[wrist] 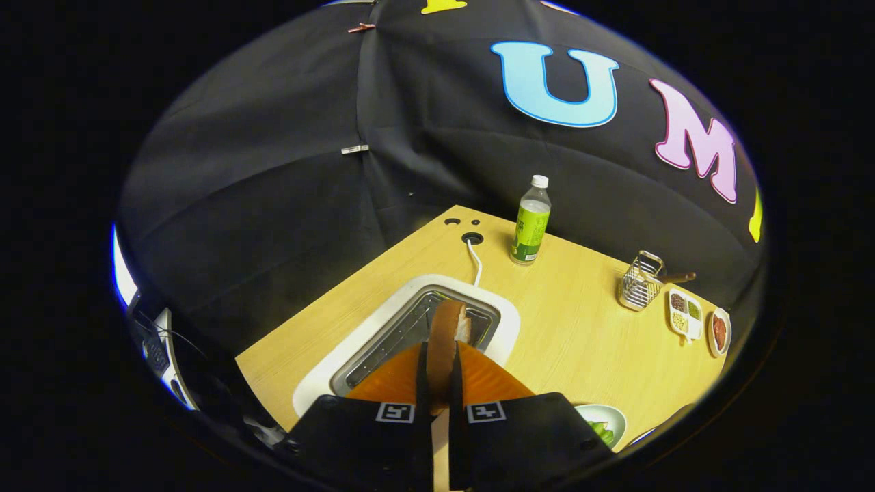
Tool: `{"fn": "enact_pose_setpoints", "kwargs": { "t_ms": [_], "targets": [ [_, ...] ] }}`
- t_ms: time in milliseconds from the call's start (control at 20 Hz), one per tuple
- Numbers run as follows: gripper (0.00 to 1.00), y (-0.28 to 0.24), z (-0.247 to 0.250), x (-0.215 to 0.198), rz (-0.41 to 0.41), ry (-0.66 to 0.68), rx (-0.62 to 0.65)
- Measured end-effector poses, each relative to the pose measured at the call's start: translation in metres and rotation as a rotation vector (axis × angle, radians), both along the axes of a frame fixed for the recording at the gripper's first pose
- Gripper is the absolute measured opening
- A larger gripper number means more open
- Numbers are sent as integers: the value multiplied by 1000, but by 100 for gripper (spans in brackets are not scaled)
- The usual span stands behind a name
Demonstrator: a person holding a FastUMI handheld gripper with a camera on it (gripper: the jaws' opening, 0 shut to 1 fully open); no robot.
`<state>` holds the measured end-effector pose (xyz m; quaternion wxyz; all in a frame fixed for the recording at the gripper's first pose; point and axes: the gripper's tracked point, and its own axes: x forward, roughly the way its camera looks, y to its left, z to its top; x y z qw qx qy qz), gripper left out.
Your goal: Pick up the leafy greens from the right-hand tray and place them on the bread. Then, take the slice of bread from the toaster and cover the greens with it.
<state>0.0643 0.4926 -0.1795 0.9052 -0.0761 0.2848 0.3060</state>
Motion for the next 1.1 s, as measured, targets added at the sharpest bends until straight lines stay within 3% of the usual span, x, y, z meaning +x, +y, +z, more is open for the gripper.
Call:
{"fn": "enact_pose_setpoints", "kwargs": {
  "t_ms": [200,750,1100],
  "targets": [
    [11,-4,11,-1,-11,54,54],
    [10,-54,96,7,-88,-3,198],
    [10,-126,79,17,-182,22,213]
  ]
}}
